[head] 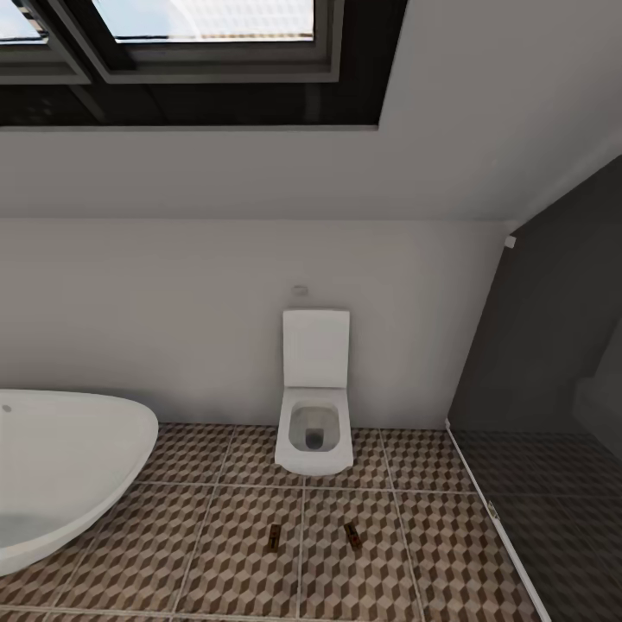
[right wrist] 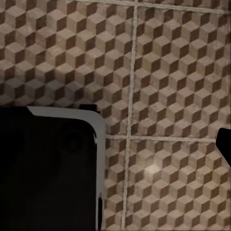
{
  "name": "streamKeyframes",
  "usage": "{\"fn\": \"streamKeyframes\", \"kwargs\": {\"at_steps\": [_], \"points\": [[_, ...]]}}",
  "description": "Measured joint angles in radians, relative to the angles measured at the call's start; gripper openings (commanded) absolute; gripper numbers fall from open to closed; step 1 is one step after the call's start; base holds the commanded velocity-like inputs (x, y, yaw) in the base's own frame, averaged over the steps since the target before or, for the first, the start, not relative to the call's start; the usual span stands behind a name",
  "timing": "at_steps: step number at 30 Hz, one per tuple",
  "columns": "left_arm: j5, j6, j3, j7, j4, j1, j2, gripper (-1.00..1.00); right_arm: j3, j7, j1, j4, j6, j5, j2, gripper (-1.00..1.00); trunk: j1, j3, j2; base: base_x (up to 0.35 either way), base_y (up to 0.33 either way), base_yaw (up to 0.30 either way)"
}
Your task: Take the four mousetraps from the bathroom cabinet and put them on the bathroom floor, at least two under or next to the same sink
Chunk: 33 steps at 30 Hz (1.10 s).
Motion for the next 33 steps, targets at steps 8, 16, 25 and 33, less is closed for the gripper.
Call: {"fn": "streamKeyframes", "kwargs": {"at_steps": [8,16,25,33], "points": [[-0.001,0.000,0.001,-0.003,0.000,0.000,-0.003,1.00,-0.002,-0.027,0.004,-0.001,0.022,-0.007,0.008,1.00,0.000,0.000,0.000,0.000,0.000,0.000],[-0.003,-0.003,0.001,-0.005,-0.002,0.000,-0.029,1.00,-0.002,-0.027,0.005,-0.003,0.062,-0.007,0.008,1.00,0.000,0.000,0.000,0.000,0.000,0.000],[-0.003,-0.003,0.001,-0.006,-0.002,0.000,-0.057,1.00,-0.002,-0.025,0.006,-0.005,0.064,-0.005,0.007,1.00,0.000,0.000,0.000,0.000,0.000,0.000],[-0.003,-0.003,0.001,-0.006,-0.002,0.000,-0.058,1.00,-0.002,-0.025,0.006,-0.006,0.063,-0.004,0.006,1.00,0.000,0.000,0.000,0.000,0.000,0.000]]}}
